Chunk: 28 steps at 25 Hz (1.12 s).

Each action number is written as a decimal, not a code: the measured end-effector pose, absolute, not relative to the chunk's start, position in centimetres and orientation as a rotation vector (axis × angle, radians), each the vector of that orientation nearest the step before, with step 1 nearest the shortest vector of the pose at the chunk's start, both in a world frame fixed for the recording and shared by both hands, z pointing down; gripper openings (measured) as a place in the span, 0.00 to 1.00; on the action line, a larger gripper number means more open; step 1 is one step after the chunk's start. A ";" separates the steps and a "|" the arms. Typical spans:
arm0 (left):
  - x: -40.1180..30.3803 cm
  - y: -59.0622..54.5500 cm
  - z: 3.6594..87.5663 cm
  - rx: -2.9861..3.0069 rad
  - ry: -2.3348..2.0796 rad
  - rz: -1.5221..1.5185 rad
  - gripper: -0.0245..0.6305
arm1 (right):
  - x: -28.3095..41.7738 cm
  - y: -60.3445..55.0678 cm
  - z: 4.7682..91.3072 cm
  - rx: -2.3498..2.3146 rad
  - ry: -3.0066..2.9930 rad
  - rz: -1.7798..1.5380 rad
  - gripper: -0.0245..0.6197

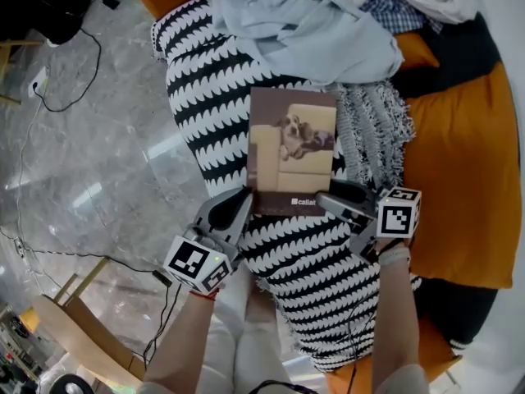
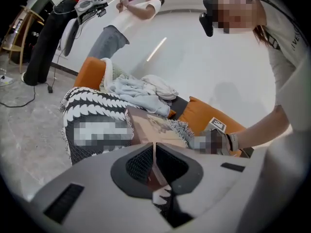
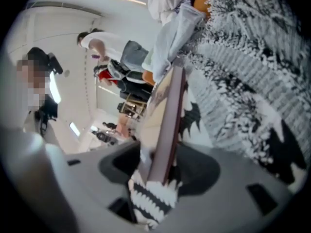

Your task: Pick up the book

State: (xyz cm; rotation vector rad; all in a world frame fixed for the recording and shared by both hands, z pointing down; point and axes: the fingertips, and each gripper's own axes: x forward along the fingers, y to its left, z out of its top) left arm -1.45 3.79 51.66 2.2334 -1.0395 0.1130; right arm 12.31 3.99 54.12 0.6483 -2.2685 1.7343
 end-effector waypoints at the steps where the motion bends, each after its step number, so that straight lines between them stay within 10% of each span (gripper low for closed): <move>1: -1.3 3.8 51.9 2.239 -1.039 0.127 0.07 | 12.3 4.0 54.2 0.658 -2.264 1.724 0.40; 28: -2.1 3.8 53.3 2.264 -1.093 0.225 0.07 | 8.3 4.4 53.2 0.371 -2.289 1.911 0.40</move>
